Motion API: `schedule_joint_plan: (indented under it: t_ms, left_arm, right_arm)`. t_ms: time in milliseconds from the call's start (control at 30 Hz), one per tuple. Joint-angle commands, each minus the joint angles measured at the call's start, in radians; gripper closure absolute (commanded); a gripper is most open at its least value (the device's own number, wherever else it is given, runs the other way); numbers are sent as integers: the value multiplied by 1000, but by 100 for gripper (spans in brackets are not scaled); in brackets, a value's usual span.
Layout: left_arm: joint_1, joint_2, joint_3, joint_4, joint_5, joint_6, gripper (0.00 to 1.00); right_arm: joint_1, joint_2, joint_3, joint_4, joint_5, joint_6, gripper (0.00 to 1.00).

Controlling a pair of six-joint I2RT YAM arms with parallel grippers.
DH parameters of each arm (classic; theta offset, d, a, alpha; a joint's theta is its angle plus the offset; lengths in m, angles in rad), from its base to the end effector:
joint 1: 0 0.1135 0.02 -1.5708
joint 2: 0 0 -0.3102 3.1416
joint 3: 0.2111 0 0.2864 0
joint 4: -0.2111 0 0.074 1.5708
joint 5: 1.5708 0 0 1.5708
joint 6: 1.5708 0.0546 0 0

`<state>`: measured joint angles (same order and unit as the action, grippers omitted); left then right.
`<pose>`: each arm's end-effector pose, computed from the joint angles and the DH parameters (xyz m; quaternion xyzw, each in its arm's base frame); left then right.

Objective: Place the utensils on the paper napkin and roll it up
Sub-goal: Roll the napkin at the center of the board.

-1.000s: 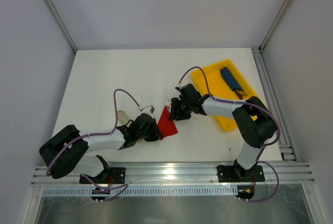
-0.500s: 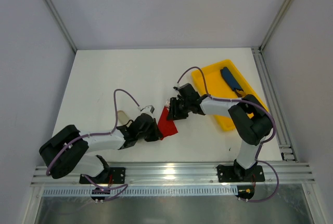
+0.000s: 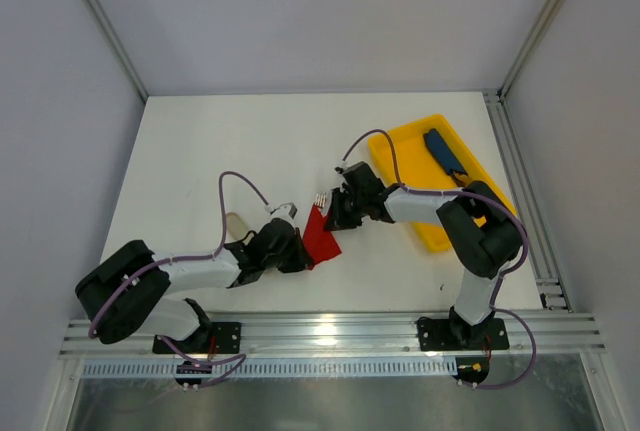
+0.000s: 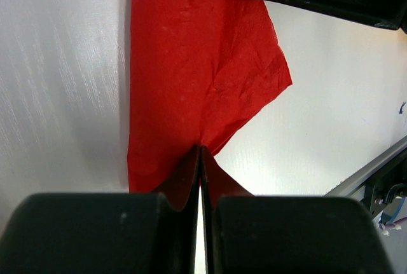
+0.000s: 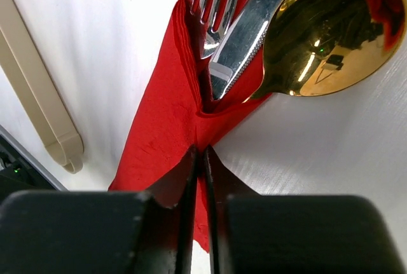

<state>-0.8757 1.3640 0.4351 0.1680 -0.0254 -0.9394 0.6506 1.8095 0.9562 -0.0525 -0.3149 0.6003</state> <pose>0.1709 -0.2028 0.1401 -0.0343 0.9184 -0.3032 0.2517 0.3084 0.2560 0.1443 -0.0746 0.9320 0.3089 0.1746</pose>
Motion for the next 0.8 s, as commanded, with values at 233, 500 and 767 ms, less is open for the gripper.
schedule_joint_plan:
  t_ms: [233,500,767]
  left_arm:
    - [-5,4,10,-50,-8,16,100]
    - [-5,0,24,-65,-15,21,100]
    - [-5,-20,50,-96,-34,33,91]
  right_arm:
    - [-6,5,-11,95,-21,4,96]
    - [-16,-18,-13,111,-41,4,97]
    - [-20,-10,-8,112,-73,-13,96]
